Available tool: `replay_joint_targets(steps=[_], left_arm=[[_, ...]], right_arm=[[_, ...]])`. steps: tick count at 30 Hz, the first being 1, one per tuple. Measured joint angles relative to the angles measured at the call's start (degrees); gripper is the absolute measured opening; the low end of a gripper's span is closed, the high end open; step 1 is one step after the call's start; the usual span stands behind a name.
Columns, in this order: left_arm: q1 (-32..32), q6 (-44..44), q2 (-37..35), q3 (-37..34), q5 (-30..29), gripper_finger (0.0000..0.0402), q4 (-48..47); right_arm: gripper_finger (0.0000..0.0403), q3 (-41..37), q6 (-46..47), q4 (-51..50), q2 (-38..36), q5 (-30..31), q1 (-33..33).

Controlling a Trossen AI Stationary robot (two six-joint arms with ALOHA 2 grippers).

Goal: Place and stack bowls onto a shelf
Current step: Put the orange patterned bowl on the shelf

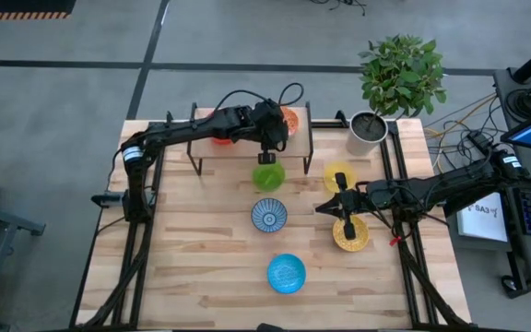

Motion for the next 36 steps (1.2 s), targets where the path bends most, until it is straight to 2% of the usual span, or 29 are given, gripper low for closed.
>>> replay_joint_targets(steps=[11, 18, 20, 24, 26, 28, 33, 36], left_arm=[[0.08, -0.1, 0.0, 4.45, -1.5, 0.0156, -4.29], [0.05, -2.16, 0.0, 7.78, -0.79, 0.0169, -7.12], [0.03, -3.75, 0.0, 8.19, 3.0, 0.0169, -7.78], [-0.24, -6.38, 0.0, 7.85, 14.55, 0.0164, -9.61], [-0.89, -6.74, 0.0, 6.84, 17.05, 0.0159, -10.35], [-1.88, -6.68, 0.0, 5.74, 15.7, 0.0152, -10.32], [-2.99, -6.36, 0.0, 3.11, 5.78, 0.0122, -8.51], [-2.26, -6.7, -0.02, 2.6, 4.54, 0.0105, -8.42]], right_arm=[[0.0009, 0.0, 0.35, -0.03, 0.0, 0.02, 0.0], [0.0009, 0.0, 0.37, -0.04, 0.0, 0.04, 0.0], [0.0009, 0.0, 0.37, -0.06, 0.0, 0.04, 0.0], [0.0009, 0.0, 0.37, -0.06, 0.0, 0.04, 0.0], [0.0009, 0.0, 0.34, -0.06, 0.0, 0.04, 0.0], [0.0009, 0.0, 0.11, -0.06, 0.0, 0.04, 0.0], [0.0009, 0.0, -0.01, -0.06, 0.0, 0.04, 0.0], [0.0009, 0.0, -0.02, -0.06, 0.0, 0.04, 0.0]])
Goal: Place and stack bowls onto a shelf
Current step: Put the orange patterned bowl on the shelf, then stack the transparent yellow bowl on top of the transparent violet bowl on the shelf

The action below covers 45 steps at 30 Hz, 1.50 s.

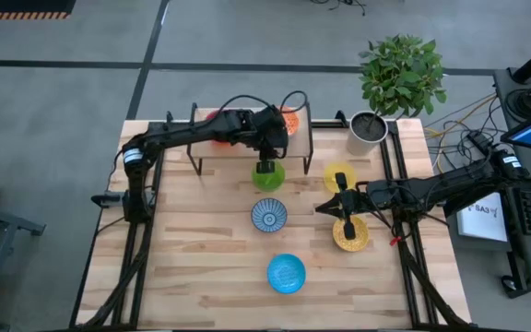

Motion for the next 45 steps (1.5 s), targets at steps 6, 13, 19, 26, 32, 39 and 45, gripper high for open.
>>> replay_joint_targets(steps=[6, 13, 19, 26, 32, 39, 45], left_arm=[[1.49, -2.24, 0.0, -0.05, -0.07, 0.0082, 0.98], [2.56, -4.53, 0.0, -0.05, -0.18, 0.0077, 1.06], [2.26, -5.26, 0.0, 0.01, -1.35, 0.0077, 1.33], [-1.84, -6.43, -3.34, -0.36, -1.55, 0.0077, -1.45], [-6.1, -6.49, -10.41, -5.51, -1.51, 0.0077, 1.2], [-11.03, -11.26, -24.07, -21.67, -1.52, 0.0077, 13.19], [-15.51, -13.35, -35.9, -35.41, -2.12, 0.0077, 25.59]], right_arm=[[0.0009, 0.0, -0.02, 0.01, 0.0, 0.0, -0.02], [0.0009, 0.0, -0.04, 0.01, 0.0, 0.0, 0.0], [0.0009, 0.0, -0.04, 0.01, 0.0, 0.0, -0.01], [0.0009, 0.0, 1.64, 0.18, 0.0, 1.88, 0.0], [0.0009, 0.24, 6.1, 0.33, 0.04, 4.57, -0.02], [0.0009, 2.74, 11.63, 0.27, 1.82, 4.57, -0.02], [0.0009, 9.21, 17.44, -2.78, 6.74, 5.96, -0.02]])
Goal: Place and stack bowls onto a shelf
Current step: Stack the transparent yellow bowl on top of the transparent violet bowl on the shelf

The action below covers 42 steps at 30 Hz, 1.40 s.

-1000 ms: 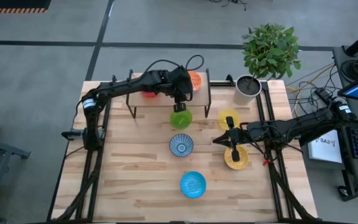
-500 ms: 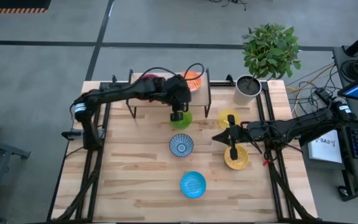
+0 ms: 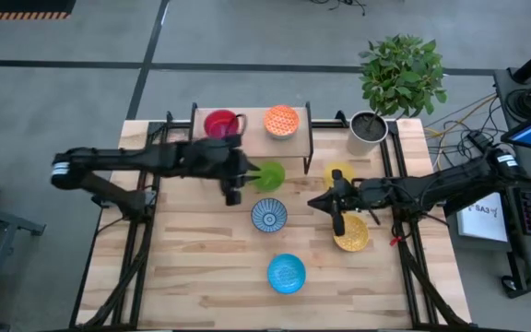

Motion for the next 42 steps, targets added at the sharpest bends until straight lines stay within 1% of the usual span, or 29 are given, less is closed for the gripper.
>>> replay_joint_targets(steps=[2, 4, 8, 11, 16, 20, 22, 24, 26, 28, 32, 33, 38, 42], left_arm=[[-0.79, -0.07, -3.64, -4.12, -2.29, 0.0077, 4.2], [-1.0, -0.24, -7.24, -7.71, -4.96, 0.0077, 6.48], [-1.01, -2.1, -13.9, -12.85, -11.27, 0.0077, 7.79], [-1.01, -2.78, -18.0, -15.33, -15.82, 0.0077, 8.04], [-0.97, -2.95, -22.97, -18.59, -16.61, 0.0077, 7.82], [-0.97, -3.27, -25.43, -20.93, -16.61, 0.0077, 7.82], [-0.97, -4.05, -26.12, -22.04, -16.6, 0.0077, 7.91], [-0.97, -4.24, -26.7, -23.47, -16.59, 0.0077, 8.22], [-0.97, -4.15, -27.16, -25.05, -16.85, 0.0077, 10.36], [-0.98, -3.51, -27.39, -25.93, -18.39, 0.0077, 10.66], [-1.04, -3.15, -27.94, -25.83, -27.69, 0.0077, 11.3], [-0.99, -3.17, -28.13, -25.75, -29.21, 0.0077, 11.41], [-1.06, -2.62, -28.89, -25.75, -29.91, 0.0077, 9.94], [-1.06, -2.43, -28.82, -25.75, -29.94, 0.0077, 9.23]], right_arm=[[0.0009, 3.71, 2.54, -5.1, 2.02, 0.16, 0.0], [0.0009, 8.05, 5.33, -11.54, 4.63, 0.18, 0.0], [0.0009, 16.49, 14.44, -25.79, 9.93, 0.07, -0.11], [0.0009, 22.3, 20.61, -36.63, 13.9, 0.05, -0.11], [0.0009, 29.66, 30.0, -52.95, 19.69, -0.41, -0.11], [0.0009, 32.73, 37.5, -64.44, 23.18, -0.2, -0.31], [0.0009, 33.17, 39.91, -68.68, 24.56, 1.75, -0.63], [0.001, 33.17, 41.05, -70.85, 25.5, 4.14, -1.5], [0.0016, 33.08, 40.94, -71.01, 26.28, 3.91, -2.95], [0.003, 33.08, 40.02, -70.92, 26.86, 3.02, -4.78], [0.0073, 33.04, 36.77, -71.01, 27.64, 2.56, -8.51], [0.0086, 32.99, 36.33, -71.01, 27.73, 2.52, -9.47], [0.0138, 32.04, 33.92, -70.87, 27.9, 2.5, -13.81], [0.016, 29.78, 33.51, -70.21, 28.23, 2.5, -16.0]])
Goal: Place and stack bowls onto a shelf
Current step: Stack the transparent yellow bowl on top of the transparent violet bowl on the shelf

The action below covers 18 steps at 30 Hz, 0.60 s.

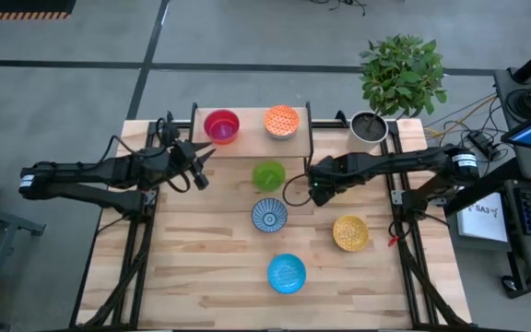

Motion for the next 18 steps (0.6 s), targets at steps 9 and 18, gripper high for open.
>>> replay_joint_targets(steps=[9, 18], left_arm=[[0.02, 0.99, 0.14, 0.0, 0.0, 0.0077, -0.07], [0.02, 1.03, 0.18, 0.0, 0.0, 0.0077, -0.08]], right_arm=[[0.0159, -5.85, -0.94, 10.14, 0.46, 0.4, -1.52], [0.0129, -8.04, -3.32, 13.71, 5.9, 2.58, -2.12]])
